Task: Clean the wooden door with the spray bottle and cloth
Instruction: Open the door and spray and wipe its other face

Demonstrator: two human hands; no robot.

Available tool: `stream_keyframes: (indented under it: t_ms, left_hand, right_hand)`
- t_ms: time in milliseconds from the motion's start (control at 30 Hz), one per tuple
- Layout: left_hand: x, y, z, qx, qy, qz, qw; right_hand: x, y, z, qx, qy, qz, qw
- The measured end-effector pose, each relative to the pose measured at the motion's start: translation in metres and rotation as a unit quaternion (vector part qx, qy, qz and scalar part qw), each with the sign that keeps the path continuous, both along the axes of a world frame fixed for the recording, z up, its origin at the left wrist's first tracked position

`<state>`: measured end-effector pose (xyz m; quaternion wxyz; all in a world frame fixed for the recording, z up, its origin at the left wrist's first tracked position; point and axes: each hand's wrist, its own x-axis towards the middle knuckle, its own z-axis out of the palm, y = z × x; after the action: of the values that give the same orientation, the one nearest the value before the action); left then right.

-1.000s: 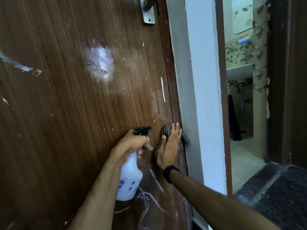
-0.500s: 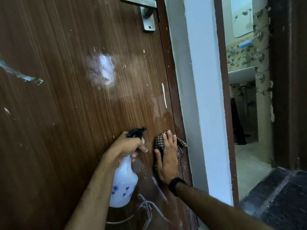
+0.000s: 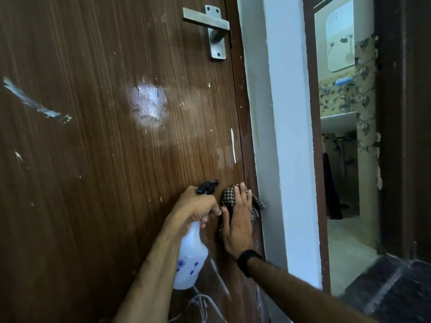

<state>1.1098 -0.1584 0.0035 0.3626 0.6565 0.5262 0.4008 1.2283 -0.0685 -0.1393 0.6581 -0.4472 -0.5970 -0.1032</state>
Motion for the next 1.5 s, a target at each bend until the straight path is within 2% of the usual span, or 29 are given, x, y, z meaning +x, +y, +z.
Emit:
stream_keyframes:
  t_ms: [133,267,400,467,667,733,800,933,1033,1133,1267,1367,1500]
  left_hand:
    - [0.001,0.000,-0.001,0.008,-0.014,0.001,1.000]
    - [-0.002,0.005,0.004,0.030,-0.024,0.016,0.999]
    - [-0.006,0.010,0.016,0.051,-0.061,0.011,0.997]
    - [-0.007,0.010,0.019,0.058,-0.070,0.008,0.996]
    - [-0.006,0.010,0.023,0.069,-0.084,0.013,0.994]
    - [-0.005,0.008,0.024,0.076,-0.092,0.011,0.993]
    - [-0.004,0.005,0.026,0.083,-0.101,0.011,0.991]
    - [-0.005,0.000,0.033,0.098,-0.108,0.011,0.989]
    - [-0.008,0.001,0.037,0.112,-0.119,0.019,0.986]
    - [-0.011,0.001,0.038,0.113,-0.131,0.025,0.985]
    - [-0.014,0.002,0.032,0.097,-0.117,0.027,0.988]
    - [-0.016,0.000,0.031,0.092,-0.110,0.021,0.989]
    - [-0.015,-0.004,0.037,0.102,-0.107,0.008,0.989]
  right_hand:
    - [0.003,0.003,0.015,0.011,0.006,0.012,1.000]
    - [0.006,0.014,0.092,0.043,0.030,0.007,0.999]
    - [0.007,0.024,0.156,0.068,0.008,-0.004,0.998]
    - [0.005,0.022,0.154,0.076,-0.001,-0.007,0.997]
    - [0.006,0.009,0.066,0.068,-0.050,0.018,0.996]
    - [0.009,0.009,0.063,0.065,-0.059,0.023,0.996]
    - [0.012,0.014,0.088,0.074,-0.053,0.016,0.996]
    - [0.012,0.023,0.182,0.070,-0.003,0.007,0.998]
    - [0.002,0.020,0.217,0.083,-0.051,0.005,0.995]
    - [-0.007,0.014,0.195,0.111,-0.122,0.009,0.986]
    - [-0.003,0.006,0.115,0.109,-0.193,0.054,0.974]
    - [0.009,0.007,0.079,0.079,-0.172,0.032,0.981]
    - [0.010,0.011,0.128,0.087,-0.105,0.017,0.991]
